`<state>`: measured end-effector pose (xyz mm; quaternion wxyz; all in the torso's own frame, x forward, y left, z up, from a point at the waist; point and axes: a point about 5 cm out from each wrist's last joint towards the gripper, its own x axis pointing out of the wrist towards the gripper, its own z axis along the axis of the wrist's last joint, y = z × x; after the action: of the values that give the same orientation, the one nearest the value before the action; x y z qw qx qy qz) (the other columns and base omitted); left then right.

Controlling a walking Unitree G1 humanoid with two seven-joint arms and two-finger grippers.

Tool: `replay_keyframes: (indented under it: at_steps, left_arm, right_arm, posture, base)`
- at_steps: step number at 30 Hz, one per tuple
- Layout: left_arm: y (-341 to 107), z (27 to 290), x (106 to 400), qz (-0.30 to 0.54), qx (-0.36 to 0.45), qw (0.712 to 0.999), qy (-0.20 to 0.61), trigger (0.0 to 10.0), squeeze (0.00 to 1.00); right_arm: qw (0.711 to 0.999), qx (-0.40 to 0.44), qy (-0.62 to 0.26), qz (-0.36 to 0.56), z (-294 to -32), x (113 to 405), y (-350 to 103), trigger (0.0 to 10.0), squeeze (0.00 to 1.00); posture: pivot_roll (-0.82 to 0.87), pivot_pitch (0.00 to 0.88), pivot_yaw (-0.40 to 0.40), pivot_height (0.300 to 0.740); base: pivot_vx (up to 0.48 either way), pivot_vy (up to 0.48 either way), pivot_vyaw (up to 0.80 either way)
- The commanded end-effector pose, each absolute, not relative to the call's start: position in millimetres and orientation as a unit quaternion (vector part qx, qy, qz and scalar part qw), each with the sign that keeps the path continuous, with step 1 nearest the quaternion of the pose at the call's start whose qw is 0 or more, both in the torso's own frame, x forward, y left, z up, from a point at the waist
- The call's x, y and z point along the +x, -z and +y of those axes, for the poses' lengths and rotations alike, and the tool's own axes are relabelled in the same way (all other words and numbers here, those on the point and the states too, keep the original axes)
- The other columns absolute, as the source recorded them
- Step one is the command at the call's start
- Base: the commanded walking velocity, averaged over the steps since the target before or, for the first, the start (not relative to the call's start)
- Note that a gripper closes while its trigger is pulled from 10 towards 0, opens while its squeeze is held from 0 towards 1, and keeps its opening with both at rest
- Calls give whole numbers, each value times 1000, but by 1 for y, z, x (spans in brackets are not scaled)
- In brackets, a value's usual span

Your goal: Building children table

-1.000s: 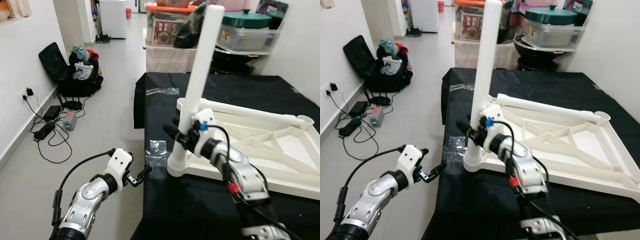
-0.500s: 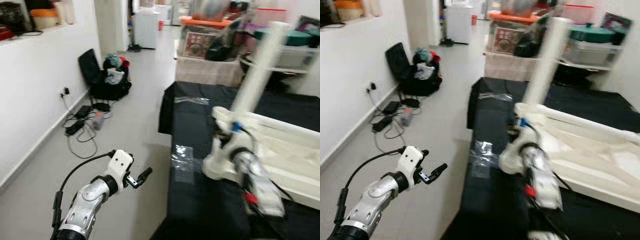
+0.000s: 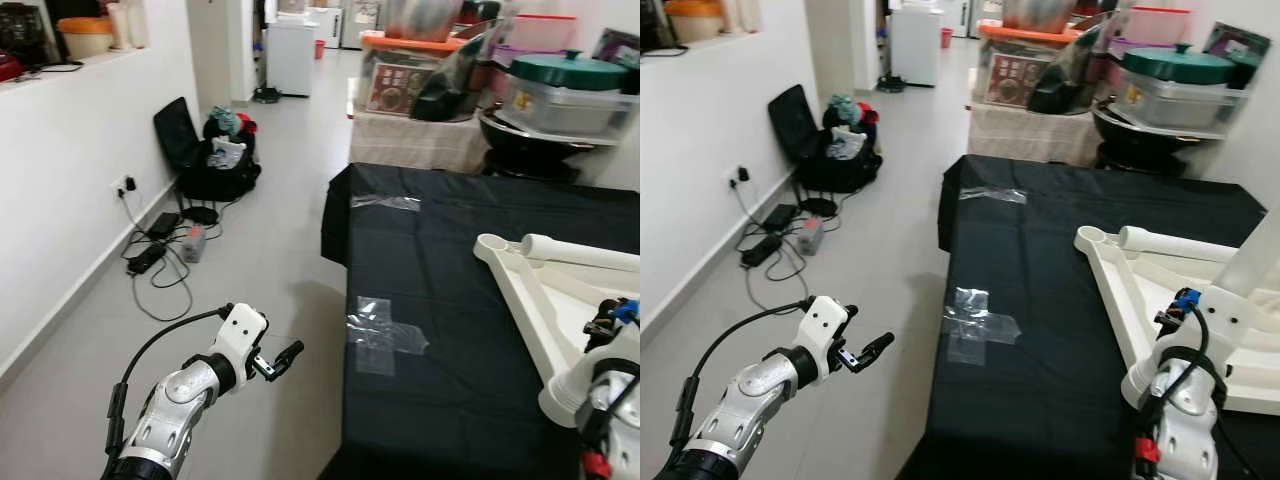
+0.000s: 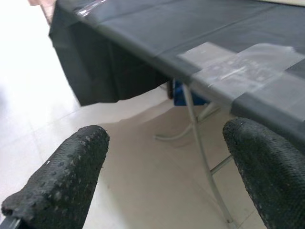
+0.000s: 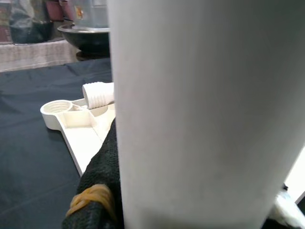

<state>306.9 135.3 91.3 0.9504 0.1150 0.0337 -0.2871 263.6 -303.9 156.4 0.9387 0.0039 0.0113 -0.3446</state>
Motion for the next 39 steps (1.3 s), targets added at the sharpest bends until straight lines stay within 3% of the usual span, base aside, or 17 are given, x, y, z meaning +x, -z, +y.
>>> replay_keyframes:
  at_steps: [1, 2, 3, 5, 7, 10, 11, 14, 18, 20, 21, 22, 23, 25, 29, 35, 39]
  left_arm:
    - [-92, 134, 308, 32, 121, 950, 288, 10000, 0]
    - [-92, 135, 308, 32, 120, 950, 286, 10000, 0]
    - [-92, 136, 307, 32, 120, 950, 285, 10000, 0]
    - [-91, 136, 306, 32, 120, 951, 284, 10000, 0]
    - [-90, 137, 306, 33, 119, 951, 282, 10000, 0]
    - [-90, 137, 306, 33, 119, 952, 281, 10000, 0]
    - [-90, 137, 306, 33, 118, 952, 281, 10000, 0]
    - [-91, 137, 306, 32, 118, 952, 280, 10000, 0]
    - [-92, 137, 308, 29, 120, 952, 280, 10000, 0]
    - [-92, 137, 308, 29, 120, 952, 280, 10000, 0]
    - [-93, 138, 309, 27, 120, 952, 279, 10000, 0]
    - [-93, 138, 309, 27, 120, 952, 279, 10000, 0]
    - [-94, 139, 309, 27, 120, 954, 275, 10000, 0]
    - [-94, 139, 309, 27, 120, 954, 275, 10000, 0]
    - [-92, 139, 308, 29, 120, 955, 270, 10000, 0]
    - [-92, 139, 309, 29, 121, 954, 271, 10000, 0]
    - [-93, 141, 311, 29, 123, 956, 266, 10000, 0]
  right_arm:
    - [940, 9, 331, 83, -298, 264, -128, 10000, 0]
    - [960, 21, 274, 45, -282, 277, -141, 10000, 0]
    - [976, 32, 216, 6, -267, 285, -154, 10000, 1000]
    - [988, 36, 149, -31, -251, 292, -168, 10000, 1000]
    - [997, 41, 22, -59, -225, 300, -185, 10000, 1000]
    - [997, 37, -26, -60, -216, 301, -190, 10000, 1000]
    - [995, 30, -76, -58, -209, 302, -193, 10000, 0]
    - [991, 14, -116, -59, -207, 303, -196, 10000, 0]
    - [963, -56, -257, -57, -198, 313, -208, 10000, 0]
    - [963, -56, -257, -57, -198, 313, -208, 10000, 0]
    - [953, -68, -291, -51, -193, 316, -209, 4627, 0]
    - [953, -68, -291, -51, -193, 316, -209, 4627, 0]
    - [952, -81, -295, -30, -186, 324, -203, 0, 0]
    - [952, -81, -295, -30, -186, 324, -203, 0, 0]
    - [985, -53, -162, 38, -179, 350, -175, 0, 0]
    - [995, 5, -77, 60, -178, 356, -161, 0, 0]
    - [991, 50, 95, 75, -219, 344, -146, 0, 0]
  posture:
    - [20, 0, -41, 740]
    - [26, 0, -45, 740]
    - [28, 0, -48, 740]
    - [31, 0, -50, 740]
    - [42, 0, -60, 740]
    - [43, 0, -61, 740]
    - [46, 0, -61, 740]
    - [48, 0, -61, 740]
    - [63, 0, -71, 740]
    - [63, 0, -71, 740]
    - [65, 0, -76, 740]
    - [65, 0, -76, 740]
    - [75, 0, -83, 740]
    - [75, 0, -83, 740]
    - [78, 0, -81, 740]
    - [77, 0, -82, 740]
    - [63, 0, -84, 740]
  base:
    - [0, 0, 0]
    - [0, 0, 0]
    - [0, 0, 0]
    - [0, 0, 0]
    - [0, 0, 0]
    - [0, 0, 0]
    - [0, 0, 0]
    - [0, 0, 0]
    - [0, 0, 0]
    - [0, 0, 0]
    - [0, 0, 0]
    - [0, 0, 0]
    - [0, 0, 0]
    - [0, 0, 0]
    - [0, 0, 0]
    - [0, 0, 0]
    - [0, 0, 0]
